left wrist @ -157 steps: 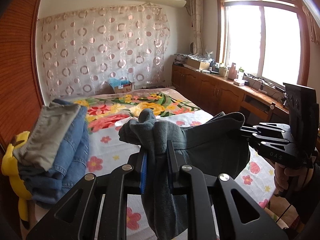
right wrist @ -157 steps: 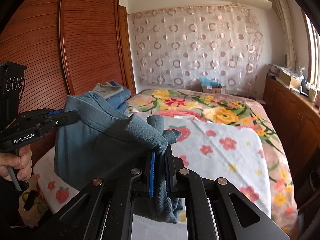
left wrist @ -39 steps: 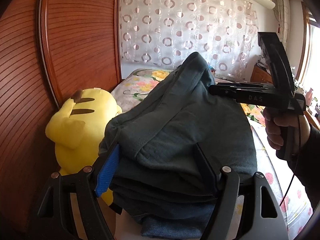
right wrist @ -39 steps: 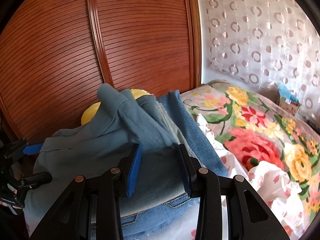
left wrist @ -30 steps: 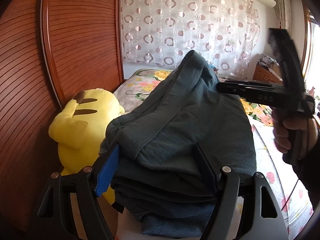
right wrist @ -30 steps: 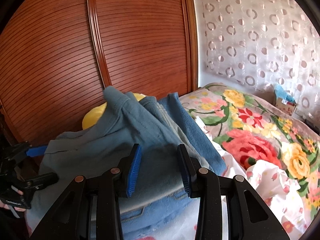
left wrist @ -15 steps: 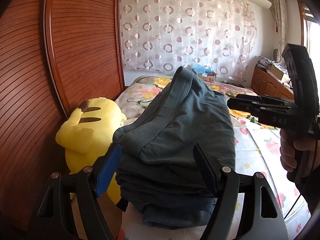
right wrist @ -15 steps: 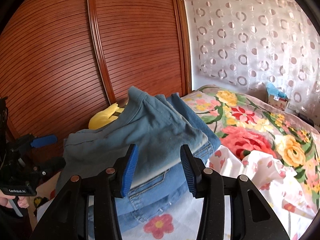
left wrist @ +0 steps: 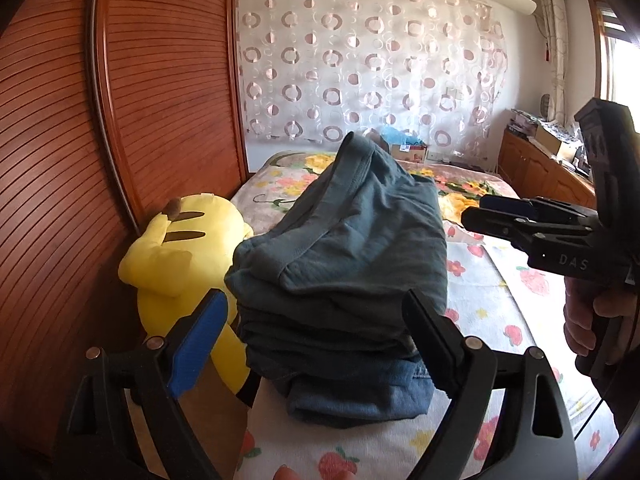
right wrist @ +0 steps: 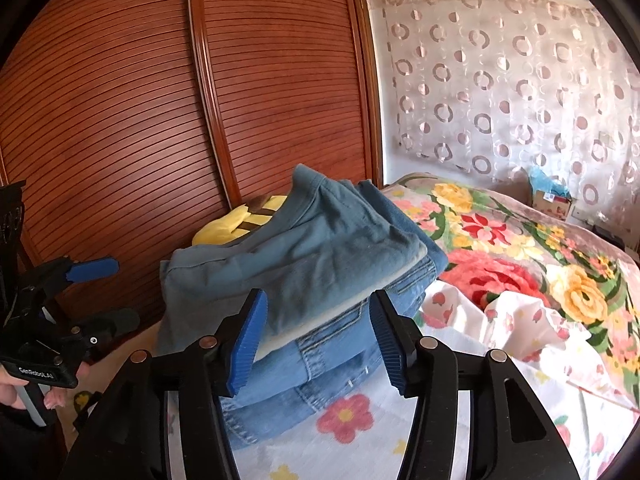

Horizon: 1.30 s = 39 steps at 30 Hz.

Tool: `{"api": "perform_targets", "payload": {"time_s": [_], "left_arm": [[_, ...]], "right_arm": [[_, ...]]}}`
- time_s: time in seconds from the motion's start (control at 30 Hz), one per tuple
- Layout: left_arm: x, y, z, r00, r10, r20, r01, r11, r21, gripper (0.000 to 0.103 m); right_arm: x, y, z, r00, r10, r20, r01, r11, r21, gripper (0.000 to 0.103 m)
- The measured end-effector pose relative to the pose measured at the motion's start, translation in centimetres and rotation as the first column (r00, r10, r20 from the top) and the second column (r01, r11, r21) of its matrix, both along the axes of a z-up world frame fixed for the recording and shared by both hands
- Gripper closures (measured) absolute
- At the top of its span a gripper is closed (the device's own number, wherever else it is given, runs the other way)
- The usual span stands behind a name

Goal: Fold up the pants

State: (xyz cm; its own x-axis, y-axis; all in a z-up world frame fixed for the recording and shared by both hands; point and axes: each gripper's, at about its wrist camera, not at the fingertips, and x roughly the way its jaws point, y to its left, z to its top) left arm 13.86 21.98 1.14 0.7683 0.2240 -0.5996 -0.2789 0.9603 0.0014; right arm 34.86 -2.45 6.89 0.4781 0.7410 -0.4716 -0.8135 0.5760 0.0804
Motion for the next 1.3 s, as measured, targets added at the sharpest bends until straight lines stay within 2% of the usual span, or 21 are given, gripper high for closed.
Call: {"api": "perform_targets", "payload": {"time_s": [0.2, 0.33, 0.53, 0.7, 1.0, 1.3], "left_arm": [[-0.7, -1.0, -0.2, 1.000, -0.024, -0.007, 0.024, 1.000, 0.013, 0.014], [-1.0, -2.0, -0.5, 1.000, 0.001, -0.018, 0.000, 0.999, 0.037, 0.014], [-1.7, -3.6, -0.4, 0.999, -0.051, 0.002, 0.051, 0.999, 0.015, 0.014], [-2.3, -5.4, -0.2, 0.997, -0.082, 0.013, 0.081, 0.997, 0.016, 0.014], [-4.1, -9.3, 0.0, 0.988, -0.150, 0.032, 0.150, 0.989, -0.001, 0.014], [-5.7, -13.9, -1.2, 0.974, -0.228, 0.004, 0.228, 0.973, -0.023, 0.014]], "right_arm": [[-1.5, -1.2, 0.0, 1.000, -0.025, 0.003, 0.025, 1.000, 0.001, 0.040], [-2.4, -2.3, 0.0, 0.998, -0.064, 0.002, 0.064, 0.998, -0.006, 0.037], [-4.5, -4.7, 0.2, 0.990, -0.144, 0.000, 0.144, 0.990, 0.000, 0.032], [-7.3, -6.5, 0.5, 0.976, -0.218, 0.022, 0.218, 0.976, 0.008, 0.021], [-13.1, -9.5, 0.2, 0.950, -0.310, 0.040, 0.310, 0.951, 0.001, 0.020], [-19.1, -13.3, 0.4, 0.908, -0.417, 0.024, 0.418, 0.909, -0.002, 0.020]]}}
